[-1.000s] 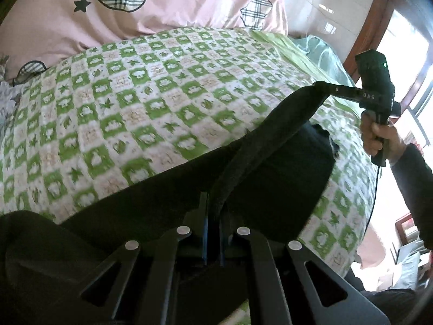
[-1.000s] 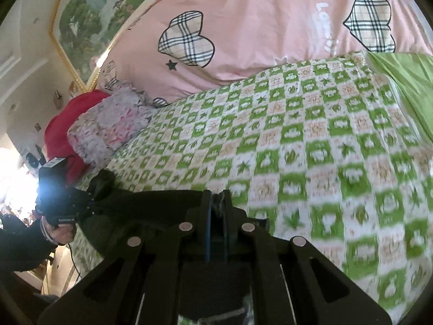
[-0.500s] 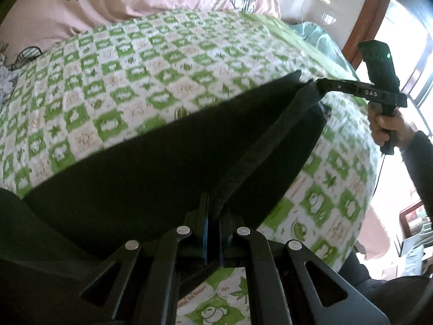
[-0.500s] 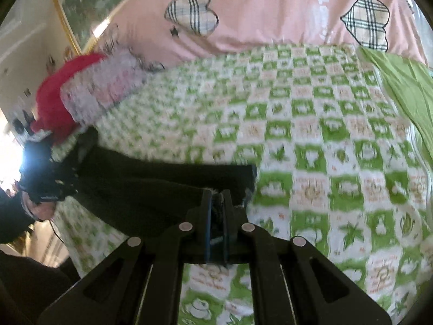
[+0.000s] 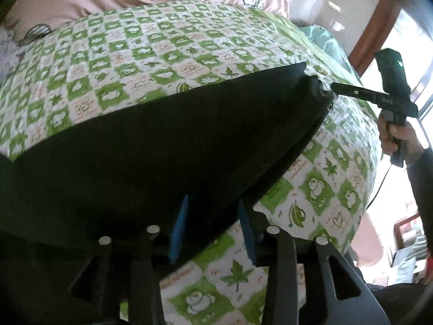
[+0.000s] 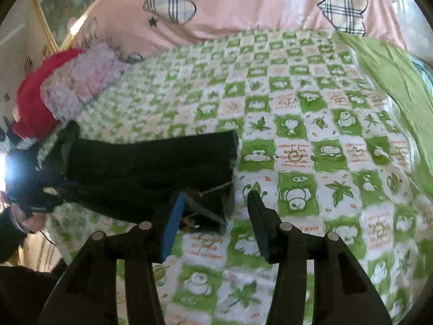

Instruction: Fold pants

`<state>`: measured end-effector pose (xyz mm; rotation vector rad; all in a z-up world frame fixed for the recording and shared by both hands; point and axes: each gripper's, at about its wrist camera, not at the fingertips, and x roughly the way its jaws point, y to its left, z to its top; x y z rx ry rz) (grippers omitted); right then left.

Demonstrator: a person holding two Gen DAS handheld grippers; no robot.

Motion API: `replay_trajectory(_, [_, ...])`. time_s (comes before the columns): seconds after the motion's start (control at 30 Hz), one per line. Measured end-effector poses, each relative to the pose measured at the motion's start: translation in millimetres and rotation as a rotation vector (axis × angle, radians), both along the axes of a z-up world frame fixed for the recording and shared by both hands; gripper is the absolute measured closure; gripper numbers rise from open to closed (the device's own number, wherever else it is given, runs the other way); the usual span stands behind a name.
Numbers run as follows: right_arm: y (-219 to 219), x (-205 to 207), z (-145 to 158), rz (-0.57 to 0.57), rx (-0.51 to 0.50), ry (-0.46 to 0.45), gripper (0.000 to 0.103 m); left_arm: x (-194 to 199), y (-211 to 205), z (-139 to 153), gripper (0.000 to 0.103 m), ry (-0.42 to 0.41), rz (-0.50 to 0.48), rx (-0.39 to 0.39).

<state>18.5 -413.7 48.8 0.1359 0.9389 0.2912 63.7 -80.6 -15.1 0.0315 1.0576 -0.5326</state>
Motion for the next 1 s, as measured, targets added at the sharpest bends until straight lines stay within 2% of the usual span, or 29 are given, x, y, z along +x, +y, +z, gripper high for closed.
replay_trajectory(0.2, [18, -18, 14, -0.016, 0.06, -0.065, 0.053, -13, 24, 6, 0.062, 0.015, 0.099, -0.052])
replay_trajectory(0.33, [50, -18, 14, 0.035, 0.098, -0.073, 0.053, -19, 44, 10, 0.052, 0.028, 0.171, -0.082])
replay_trajectory(0.5, [85, -8, 12, 0.1, 0.139, -0.072, 0.053, -22, 69, 19, 0.051, 0.046, 0.26, -0.118])
replay_trajectory(0.57, [99, -4, 11, 0.128, 0.158, -0.067, 0.053, -23, 77, 23, 0.048, 0.035, 0.296, -0.111])
replay_trajectory(0.6, [106, -2, 10, 0.141, 0.163, -0.066, 0.053, -23, 83, 27, 0.04, 0.02, 0.326, -0.09])
replay_trajectory(0.63, [112, -1, 9, 0.153, 0.169, -0.064, 0.053, -22, 87, 30, 0.039, 0.007, 0.347, -0.078])
replay_trajectory(0.93, [159, 11, -1, 0.226, 0.233, -0.036, 0.053, -17, 146, 41, 0.038, 0.016, 0.526, -0.102])
replay_trajectory(1.0, [170, 14, -1, 0.249, 0.241, -0.033, 0.053, -12, 160, 44, 0.033, 0.024, 0.573, -0.089])
